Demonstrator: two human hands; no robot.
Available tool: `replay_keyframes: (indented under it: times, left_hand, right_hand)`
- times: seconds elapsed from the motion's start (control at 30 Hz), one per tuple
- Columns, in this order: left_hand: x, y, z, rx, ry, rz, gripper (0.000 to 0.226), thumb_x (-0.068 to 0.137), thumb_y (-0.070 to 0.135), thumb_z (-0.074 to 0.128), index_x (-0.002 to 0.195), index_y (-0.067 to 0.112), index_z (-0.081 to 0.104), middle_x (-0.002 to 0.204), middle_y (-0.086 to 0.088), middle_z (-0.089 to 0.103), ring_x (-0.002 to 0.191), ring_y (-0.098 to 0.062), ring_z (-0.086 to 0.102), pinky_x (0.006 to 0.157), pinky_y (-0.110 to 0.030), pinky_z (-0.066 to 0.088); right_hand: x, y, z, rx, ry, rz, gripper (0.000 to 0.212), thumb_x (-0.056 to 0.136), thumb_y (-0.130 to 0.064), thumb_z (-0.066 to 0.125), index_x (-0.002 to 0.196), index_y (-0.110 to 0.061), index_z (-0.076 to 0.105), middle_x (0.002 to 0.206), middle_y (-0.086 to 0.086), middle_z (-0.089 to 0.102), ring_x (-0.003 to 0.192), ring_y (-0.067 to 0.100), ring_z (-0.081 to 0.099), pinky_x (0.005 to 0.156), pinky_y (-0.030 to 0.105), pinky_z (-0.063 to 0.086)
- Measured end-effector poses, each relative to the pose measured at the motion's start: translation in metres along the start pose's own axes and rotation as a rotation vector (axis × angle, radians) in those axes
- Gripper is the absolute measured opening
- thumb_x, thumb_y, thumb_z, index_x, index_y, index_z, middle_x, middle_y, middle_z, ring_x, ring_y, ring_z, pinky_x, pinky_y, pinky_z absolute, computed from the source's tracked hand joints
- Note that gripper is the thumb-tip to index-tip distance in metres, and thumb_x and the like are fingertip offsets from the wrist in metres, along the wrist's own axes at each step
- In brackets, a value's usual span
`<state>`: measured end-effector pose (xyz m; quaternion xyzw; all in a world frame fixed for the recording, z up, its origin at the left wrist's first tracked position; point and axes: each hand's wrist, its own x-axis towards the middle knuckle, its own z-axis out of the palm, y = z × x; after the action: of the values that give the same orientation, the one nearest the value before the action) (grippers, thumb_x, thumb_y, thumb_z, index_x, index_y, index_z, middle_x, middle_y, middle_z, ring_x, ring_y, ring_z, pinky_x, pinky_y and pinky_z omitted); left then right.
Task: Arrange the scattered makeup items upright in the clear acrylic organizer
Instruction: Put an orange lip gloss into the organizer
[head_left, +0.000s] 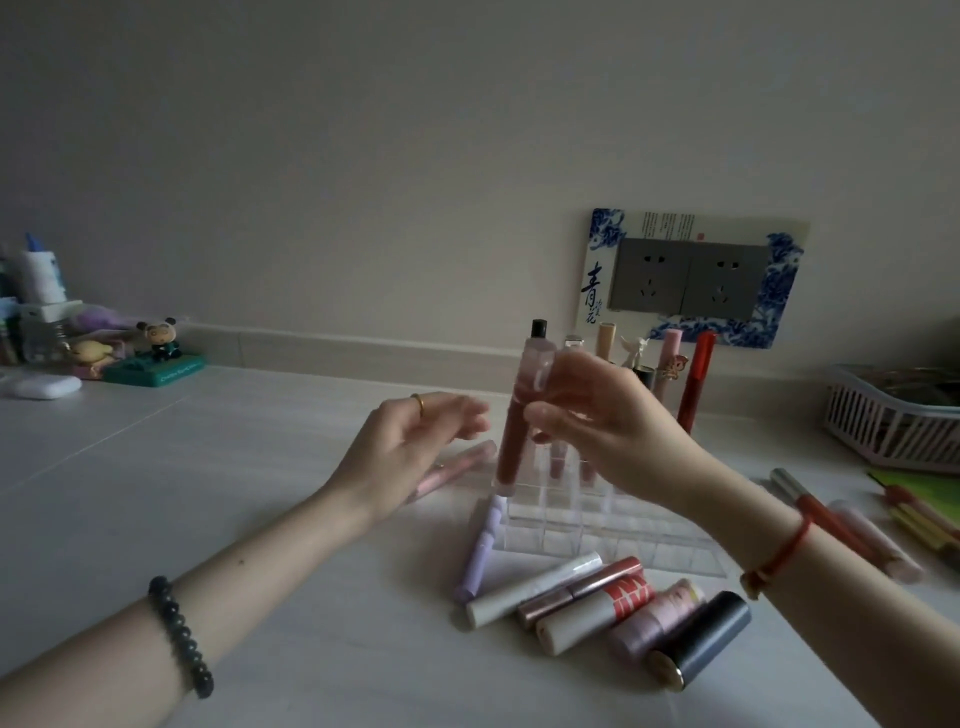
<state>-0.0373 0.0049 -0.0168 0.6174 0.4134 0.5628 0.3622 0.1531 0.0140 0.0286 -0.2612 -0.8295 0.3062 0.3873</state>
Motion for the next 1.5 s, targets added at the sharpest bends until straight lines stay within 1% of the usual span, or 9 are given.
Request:
replay_keyframes:
  times: [0.07, 0.13, 0.27, 0.37, 0.73, 0.87, 1.0, 1.2, 1.5]
  left_hand:
    - [-0.002, 0.011, 0.019, -0.022, -0.083, 0.011, 0.031, 0.079, 0.037, 0.061, 0.094, 0.011, 0.068, 0.092, -0.011, 0.071, 0.086, -0.015, 0.068, 0.078, -0.022, 0.054]
    - [-0.002, 0.018, 0.039, 0.037, -0.107, 0.081, 0.027, 0.072, 0.038, 0.069, 0.089, 0.017, 0.07, 0.087, -0.003, 0.073, 0.084, -0.015, 0.069, 0.078, -0.021, 0.053]
    - [0.007, 0.025, 0.075, 0.086, -0.033, 0.139, 0.017, 0.07, 0.014, 0.073, 0.086, 0.015, 0.069, 0.078, 0.001, 0.072, 0.074, -0.012, 0.068, 0.072, -0.016, 0.052]
    - [0.016, 0.031, 0.097, 0.135, -0.002, 0.183, 0.021, 0.071, 0.017, 0.073, 0.092, 0.015, 0.068, 0.083, 0.004, 0.072, 0.077, -0.009, 0.068, 0.077, -0.018, 0.053]
    - [0.021, 0.028, 0.136, 0.092, -0.091, 0.177, 0.032, 0.083, -0.002, 0.055, 0.111, 0.013, 0.06, 0.087, 0.024, 0.059, 0.078, 0.018, 0.059, 0.071, -0.001, 0.044]
    - [0.017, 0.019, 0.137, 0.125, -0.119, 0.167, 0.04, 0.084, -0.006, 0.05, 0.116, 0.019, 0.055, 0.09, 0.029, 0.055, 0.081, 0.022, 0.055, 0.075, 0.001, 0.042]
    - [0.015, 0.015, 0.139, 0.153, -0.127, 0.15, 0.041, 0.084, -0.005, 0.049, 0.12, 0.014, 0.053, 0.09, 0.03, 0.053, 0.081, 0.024, 0.053, 0.075, 0.002, 0.04]
    - [0.012, 0.01, 0.142, 0.191, -0.125, 0.167, 0.04, 0.085, 0.0, 0.052, 0.123, 0.012, 0.052, 0.092, 0.028, 0.053, 0.087, 0.014, 0.053, 0.078, 0.001, 0.04]
    - [0.008, 0.006, 0.143, 0.223, -0.114, 0.17, 0.039, 0.086, 0.004, 0.051, 0.124, 0.012, 0.051, 0.101, 0.017, 0.054, 0.097, 0.004, 0.054, 0.08, 0.0, 0.04]
  right_hand:
    - [-0.006, -0.003, -0.013, 0.053, 0.048, 0.043, 0.017, 0.079, -0.008, 0.058, 0.096, -0.011, 0.055, 0.092, 0.004, 0.065, 0.085, 0.012, 0.066, 0.077, 0.026, 0.055]
    - [-0.011, -0.005, -0.025, 0.05, 0.09, 0.065, 0.017, 0.078, -0.01, 0.059, 0.095, -0.011, 0.056, 0.09, 0.006, 0.066, 0.081, 0.014, 0.067, 0.074, 0.026, 0.056]
    - [-0.018, -0.008, -0.05, 0.05, 0.163, 0.119, 0.02, 0.076, -0.01, 0.061, 0.095, -0.006, 0.059, 0.09, 0.007, 0.068, 0.079, 0.018, 0.068, 0.068, 0.029, 0.058]
    - [-0.022, -0.009, -0.069, 0.01, 0.212, 0.149, 0.017, 0.076, -0.01, 0.062, 0.093, -0.007, 0.06, 0.089, 0.005, 0.068, 0.077, 0.015, 0.069, 0.066, 0.026, 0.057]
    - [-0.027, 0.02, -0.092, -0.182, 0.347, 0.23, 0.012, 0.078, -0.007, 0.063, 0.084, -0.016, 0.059, 0.092, 0.004, 0.065, 0.074, 0.017, 0.068, 0.065, 0.028, 0.058]
    - [-0.025, 0.031, -0.086, -0.238, 0.381, 0.238, 0.013, 0.078, -0.006, 0.064, 0.086, -0.015, 0.059, 0.091, 0.001, 0.064, 0.074, 0.015, 0.066, 0.061, 0.022, 0.057]
    - [-0.026, 0.036, -0.084, -0.283, 0.374, 0.243, 0.015, 0.077, -0.006, 0.064, 0.08, -0.019, 0.057, 0.088, 0.001, 0.064, 0.076, 0.019, 0.066, 0.065, 0.028, 0.057]
    - [-0.028, 0.046, -0.081, -0.322, 0.373, 0.286, 0.015, 0.075, -0.008, 0.068, 0.081, -0.019, 0.06, 0.089, 0.004, 0.067, 0.082, 0.019, 0.065, 0.079, 0.039, 0.055]
    - [-0.031, 0.049, -0.077, -0.376, 0.33, 0.311, 0.012, 0.075, -0.013, 0.068, 0.086, -0.014, 0.063, 0.084, 0.0, 0.064, 0.07, 0.007, 0.06, 0.071, 0.025, 0.053]
